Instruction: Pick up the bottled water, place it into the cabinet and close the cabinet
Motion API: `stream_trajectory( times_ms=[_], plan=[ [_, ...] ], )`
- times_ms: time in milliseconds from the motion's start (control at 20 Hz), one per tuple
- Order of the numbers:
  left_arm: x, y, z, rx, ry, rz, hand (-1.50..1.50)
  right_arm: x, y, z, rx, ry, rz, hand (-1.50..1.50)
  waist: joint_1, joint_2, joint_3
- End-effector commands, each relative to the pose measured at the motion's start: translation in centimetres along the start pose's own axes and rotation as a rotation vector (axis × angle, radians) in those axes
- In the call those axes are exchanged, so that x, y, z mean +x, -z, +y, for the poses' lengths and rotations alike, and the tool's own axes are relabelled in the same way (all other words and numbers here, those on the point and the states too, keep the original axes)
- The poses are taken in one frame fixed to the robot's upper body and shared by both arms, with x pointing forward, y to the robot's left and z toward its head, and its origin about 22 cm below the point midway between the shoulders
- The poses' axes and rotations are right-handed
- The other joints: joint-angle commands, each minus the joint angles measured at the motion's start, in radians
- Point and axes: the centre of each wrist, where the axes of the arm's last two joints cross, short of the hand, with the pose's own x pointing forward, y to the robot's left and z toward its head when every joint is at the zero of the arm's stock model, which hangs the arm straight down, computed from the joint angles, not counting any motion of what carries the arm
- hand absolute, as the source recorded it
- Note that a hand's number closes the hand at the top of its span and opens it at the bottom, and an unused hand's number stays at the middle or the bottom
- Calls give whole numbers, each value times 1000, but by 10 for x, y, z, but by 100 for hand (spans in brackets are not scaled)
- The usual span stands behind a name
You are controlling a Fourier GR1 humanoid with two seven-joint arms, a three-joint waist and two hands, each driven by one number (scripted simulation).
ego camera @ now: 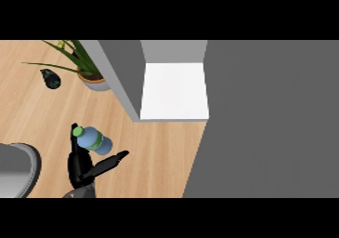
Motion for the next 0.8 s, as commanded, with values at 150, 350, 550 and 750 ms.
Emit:
stream_trajectory(
  times_ms=[150,350,550,750],
  plan=[
    [-2,-3,5,-8,-93,-33,150,23,-16,-3,-47,-64,-49,-150,1,-2,0],
    [-3,9,-6,-22,-132,-28,150,21,-13,5,-33,-34,-51,-150,1,-1,0],
    [-7,-4,4,-25,-160,-42,150,30,-19,2,-58,-34,-64,-150,1,-4,0],
    [-8,9,-1,-32,-208,-41,150,35,-18,-4,-34,-53,-52,-150,-1,-2,-1]
  ],
)
